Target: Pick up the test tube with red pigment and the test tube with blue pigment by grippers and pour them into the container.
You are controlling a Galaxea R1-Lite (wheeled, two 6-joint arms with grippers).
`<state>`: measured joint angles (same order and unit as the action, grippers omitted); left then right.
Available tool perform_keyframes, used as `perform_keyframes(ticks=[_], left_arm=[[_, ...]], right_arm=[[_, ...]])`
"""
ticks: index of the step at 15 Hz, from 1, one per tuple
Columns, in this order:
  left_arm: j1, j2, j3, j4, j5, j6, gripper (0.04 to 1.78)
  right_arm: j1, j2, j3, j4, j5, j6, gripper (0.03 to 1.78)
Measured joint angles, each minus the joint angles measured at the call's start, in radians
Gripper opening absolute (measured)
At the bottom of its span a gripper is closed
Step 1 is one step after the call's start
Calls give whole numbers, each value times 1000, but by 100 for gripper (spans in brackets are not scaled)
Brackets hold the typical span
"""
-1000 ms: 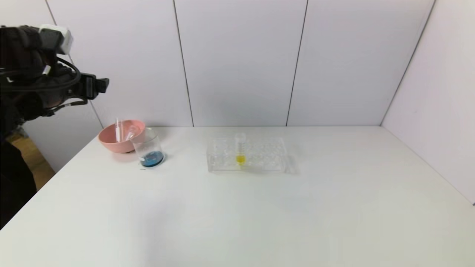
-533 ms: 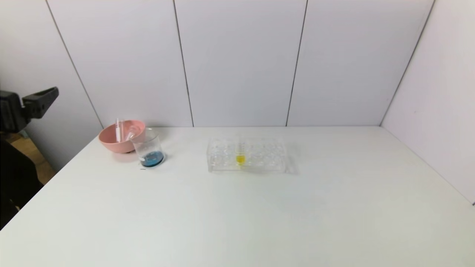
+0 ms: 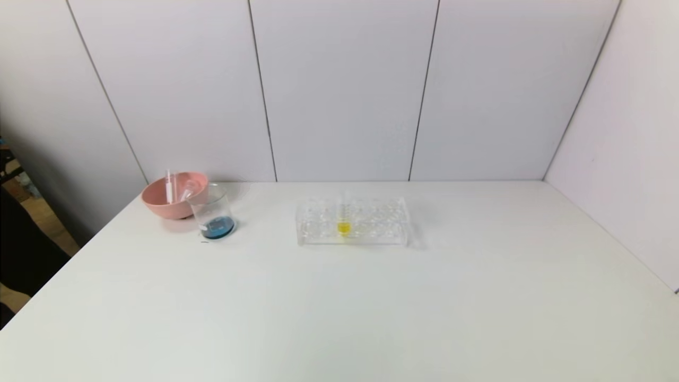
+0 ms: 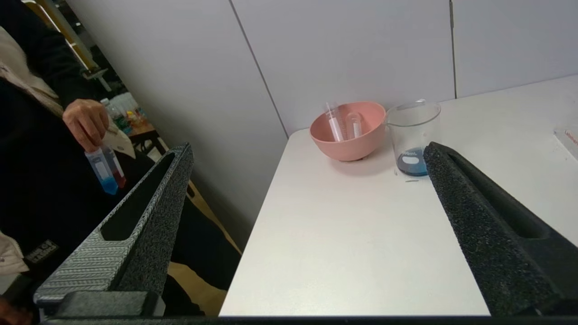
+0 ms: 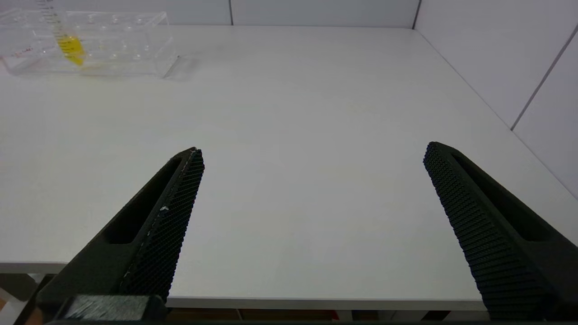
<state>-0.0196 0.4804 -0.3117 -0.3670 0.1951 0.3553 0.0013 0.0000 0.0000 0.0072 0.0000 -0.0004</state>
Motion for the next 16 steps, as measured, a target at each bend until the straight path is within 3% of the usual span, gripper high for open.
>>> perform_keyframes(ticks=[5,8,12,16], left_arm=[[27,-290,259,14,-135,53,178],[33,-410,304,153,-208,89,178],[31,-470,311,215,-323,83,178],[30,-481,309,356,-271,0,178]], right_arm=[[0,0,0,0,0,0,177],[0,0,0,0,0,0,177],[0,0,0,0,0,0,177],[0,0,0,0,0,0,177]])
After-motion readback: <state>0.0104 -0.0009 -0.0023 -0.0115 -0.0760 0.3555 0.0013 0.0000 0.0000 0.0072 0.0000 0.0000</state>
